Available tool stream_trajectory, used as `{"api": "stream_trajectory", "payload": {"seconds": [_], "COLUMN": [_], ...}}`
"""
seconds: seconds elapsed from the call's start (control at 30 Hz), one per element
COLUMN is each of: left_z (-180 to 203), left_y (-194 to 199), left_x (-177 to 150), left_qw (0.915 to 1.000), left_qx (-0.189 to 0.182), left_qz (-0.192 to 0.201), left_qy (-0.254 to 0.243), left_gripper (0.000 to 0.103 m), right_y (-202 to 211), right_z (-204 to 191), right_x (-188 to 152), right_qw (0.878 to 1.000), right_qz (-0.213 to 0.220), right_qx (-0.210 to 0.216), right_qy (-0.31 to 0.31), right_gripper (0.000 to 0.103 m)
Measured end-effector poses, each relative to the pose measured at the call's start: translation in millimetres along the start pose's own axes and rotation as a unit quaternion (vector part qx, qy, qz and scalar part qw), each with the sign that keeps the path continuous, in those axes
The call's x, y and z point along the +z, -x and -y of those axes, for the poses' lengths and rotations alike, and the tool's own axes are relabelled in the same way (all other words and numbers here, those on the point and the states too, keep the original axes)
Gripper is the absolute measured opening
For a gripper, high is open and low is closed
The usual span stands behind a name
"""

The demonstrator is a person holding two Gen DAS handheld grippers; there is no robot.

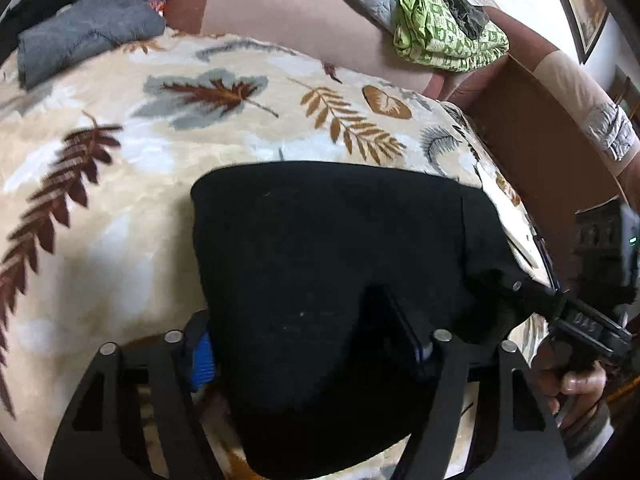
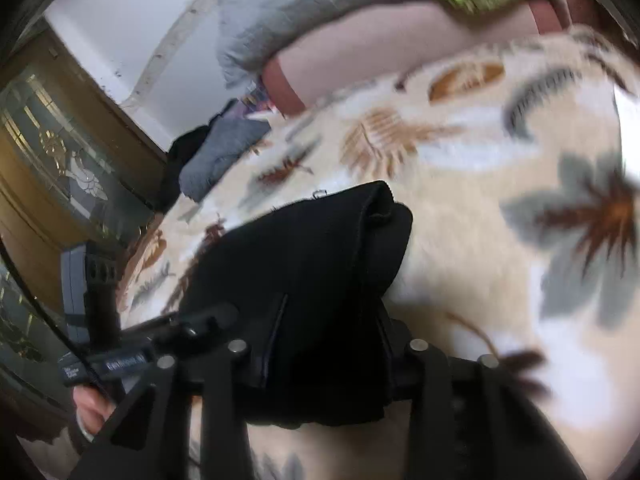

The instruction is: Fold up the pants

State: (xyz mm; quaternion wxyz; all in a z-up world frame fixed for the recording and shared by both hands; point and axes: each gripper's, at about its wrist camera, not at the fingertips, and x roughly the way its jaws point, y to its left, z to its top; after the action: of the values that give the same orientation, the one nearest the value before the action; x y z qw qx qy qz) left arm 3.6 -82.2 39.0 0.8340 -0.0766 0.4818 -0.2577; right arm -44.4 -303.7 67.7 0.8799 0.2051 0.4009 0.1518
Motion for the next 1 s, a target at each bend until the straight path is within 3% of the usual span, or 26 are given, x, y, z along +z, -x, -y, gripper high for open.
{"api": "stream_trajectory", "payload": {"seconds": [0.1,0.17,0.3,0.37,0.43,0.47,0.5,0.6,0.73,0.9,1.0], "left_z": [-7.4,-16.0,-43.3,-64.6,-85.6,-92.4,-98.3,-106.0,-93.1,-83.7,-85.6], "left_y": [15.6,33.5,39.2,26.3,7.0,2.1,1.5,0.2,3.2,8.3,5.1], "left_x": [15.8,33.4,66.7,73.0,71.7,68.4,65.1,64.4,67.3,66.7,66.6], "left_qw": [0.9999,0.9991,0.9968,0.9953,0.9904,0.9897,0.9900,0.9902,0.9865,0.9831,0.9825], "left_qx": [0.010,0.022,0.065,0.091,0.137,0.141,0.135,0.125,0.155,0.172,0.176], "left_qz": [0.008,0.035,0.041,0.031,0.017,0.019,0.033,0.036,0.050,0.064,0.060], "left_qy": [0.003,-0.008,-0.020,-0.004,0.011,0.016,0.027,0.050,0.017,-0.005,-0.004], "left_gripper": [0.057,0.057,0.057,0.058,0.063,0.082,0.091,0.093,0.093,0.093,0.093], "right_y": [-4.6,-13.8,-53.1,-77.7,-100.8,-103.1,-98.5,-76.0,-56.9,-76.2,-98.1], "right_z": [-12.7,-21.3,-36.7,-34.7,-32.7,-31.9,-31.9,-37.7,-55.3,-83.8,-92.6], "right_x": [18.8,32.4,52.0,53.2,52.7,51.0,48.8,47.8,55.4,54.8,34.6], "right_qw": [1.000,0.999,0.999,1.000,0.999,0.999,0.998,0.997,0.995,0.993,0.988], "right_qz": [0.007,0.017,0.026,0.010,-0.016,-0.021,-0.015,0.011,0.041,0.020,-0.010], "right_qx": [0.012,0.027,0.038,0.026,-0.024,-0.043,-0.045,-0.063,-0.053,-0.039,-0.065], "right_qy": [0.020,0.024,0.024,0.015,0.016,0.023,0.028,0.048,0.069,0.110,0.141], "right_gripper": [0.038,0.038,0.039,0.045,0.046,0.047,0.048,0.048,0.048,0.045,0.038]}}
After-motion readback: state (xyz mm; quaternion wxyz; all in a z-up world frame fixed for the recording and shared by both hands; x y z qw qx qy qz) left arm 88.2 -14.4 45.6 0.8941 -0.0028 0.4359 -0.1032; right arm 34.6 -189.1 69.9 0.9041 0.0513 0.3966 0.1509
